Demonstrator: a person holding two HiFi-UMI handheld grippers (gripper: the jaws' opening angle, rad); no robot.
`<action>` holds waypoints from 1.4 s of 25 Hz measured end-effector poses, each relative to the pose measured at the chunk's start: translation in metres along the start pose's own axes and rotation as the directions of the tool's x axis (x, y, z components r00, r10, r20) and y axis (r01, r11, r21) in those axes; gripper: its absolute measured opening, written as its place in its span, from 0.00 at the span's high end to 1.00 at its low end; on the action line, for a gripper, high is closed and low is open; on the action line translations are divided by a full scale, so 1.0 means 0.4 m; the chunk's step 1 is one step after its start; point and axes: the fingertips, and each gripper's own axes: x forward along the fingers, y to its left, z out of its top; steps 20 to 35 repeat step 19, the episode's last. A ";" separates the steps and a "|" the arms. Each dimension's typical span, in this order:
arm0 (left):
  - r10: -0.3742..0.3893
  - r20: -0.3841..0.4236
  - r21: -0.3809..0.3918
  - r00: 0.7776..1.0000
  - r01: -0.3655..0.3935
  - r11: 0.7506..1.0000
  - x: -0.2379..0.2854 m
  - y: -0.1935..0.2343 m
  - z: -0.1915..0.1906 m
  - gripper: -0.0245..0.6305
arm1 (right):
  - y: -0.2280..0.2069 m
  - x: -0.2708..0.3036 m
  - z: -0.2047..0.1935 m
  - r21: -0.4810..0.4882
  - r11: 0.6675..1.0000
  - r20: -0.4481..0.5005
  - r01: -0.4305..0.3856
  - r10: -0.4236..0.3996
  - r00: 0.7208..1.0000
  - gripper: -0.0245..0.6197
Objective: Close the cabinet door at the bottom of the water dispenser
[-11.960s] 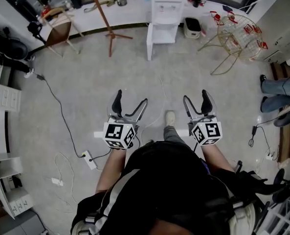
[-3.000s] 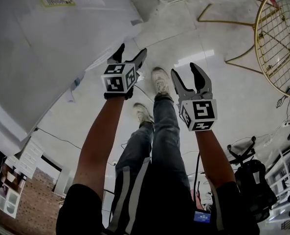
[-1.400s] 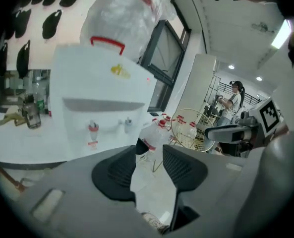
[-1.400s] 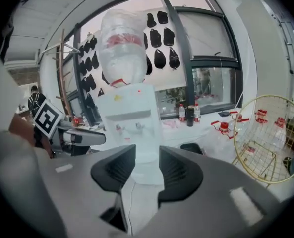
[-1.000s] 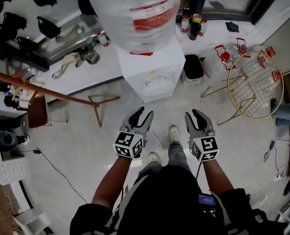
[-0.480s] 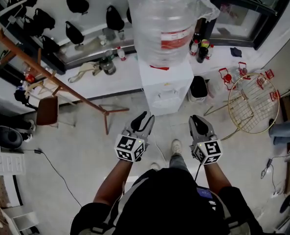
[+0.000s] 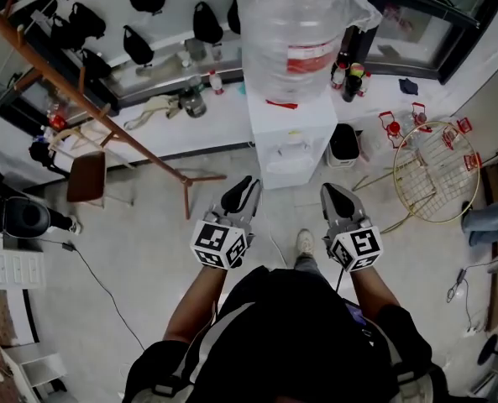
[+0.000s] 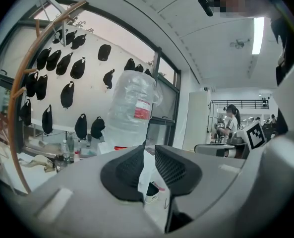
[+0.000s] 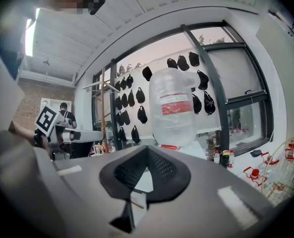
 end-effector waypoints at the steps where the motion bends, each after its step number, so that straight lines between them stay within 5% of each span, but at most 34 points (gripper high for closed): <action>1: 0.002 0.003 0.004 1.000 -0.002 1.000 -0.003 0.000 0.005 0.85 | 0.001 0.001 0.006 -0.012 1.000 0.000 -0.003 0.003 1.000 0.95; 14: -0.003 0.024 0.025 1.000 0.003 1.000 -0.013 -0.015 0.046 0.87 | -0.008 -0.003 0.076 -0.053 0.999 0.077 -0.007 0.011 0.997 0.95; 35: -0.013 0.029 0.024 0.999 0.012 1.000 -0.015 -0.032 0.048 0.87 | 0.005 -0.009 0.079 -0.062 0.998 0.070 -0.020 0.025 0.997 0.95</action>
